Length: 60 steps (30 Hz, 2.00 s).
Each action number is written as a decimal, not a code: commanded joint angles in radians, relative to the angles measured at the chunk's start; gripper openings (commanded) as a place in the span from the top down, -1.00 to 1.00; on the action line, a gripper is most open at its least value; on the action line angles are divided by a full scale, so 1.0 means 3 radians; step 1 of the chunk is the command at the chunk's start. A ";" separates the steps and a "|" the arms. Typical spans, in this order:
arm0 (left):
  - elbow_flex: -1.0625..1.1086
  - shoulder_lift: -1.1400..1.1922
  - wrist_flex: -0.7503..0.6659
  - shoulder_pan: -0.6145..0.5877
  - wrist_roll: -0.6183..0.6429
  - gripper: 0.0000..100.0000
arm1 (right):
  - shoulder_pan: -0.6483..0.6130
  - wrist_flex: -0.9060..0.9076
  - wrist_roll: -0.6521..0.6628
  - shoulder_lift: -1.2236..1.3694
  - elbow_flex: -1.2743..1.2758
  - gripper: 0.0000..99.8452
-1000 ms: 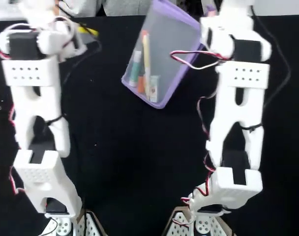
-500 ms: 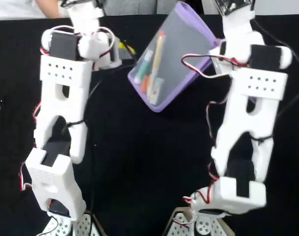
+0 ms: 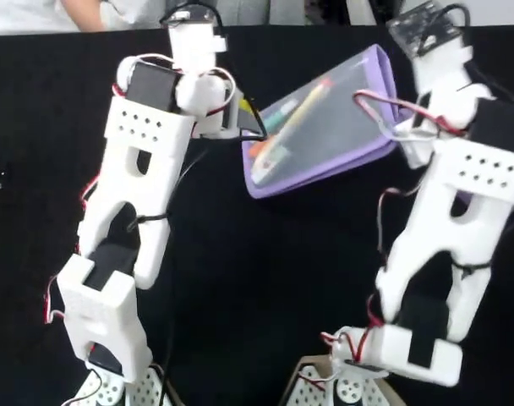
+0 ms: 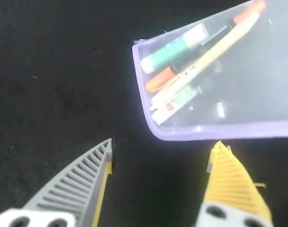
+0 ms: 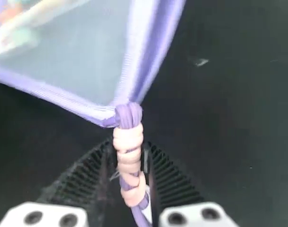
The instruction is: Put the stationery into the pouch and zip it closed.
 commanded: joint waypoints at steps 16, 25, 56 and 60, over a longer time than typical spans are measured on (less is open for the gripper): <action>0.0985 -0.0915 0.0010 0.0028 -0.0077 0.36 | -0.1366 -0.0716 -0.0849 -0.2089 0.1972 0.98; 0.2585 -0.1892 -0.0844 0.0033 -0.0077 0.36 | -0.1739 -0.0793 -0.1294 -0.2294 0.1967 0.98; 0.6467 -0.4271 -0.4721 0.0908 -0.1524 0.35 | -0.2133 -0.0921 -0.1570 -0.2294 0.1967 0.98; 0.6309 -0.3907 -0.4941 0.0887 -0.1539 0.35 | -0.2138 -0.0875 -0.1555 -0.2294 0.1967 0.98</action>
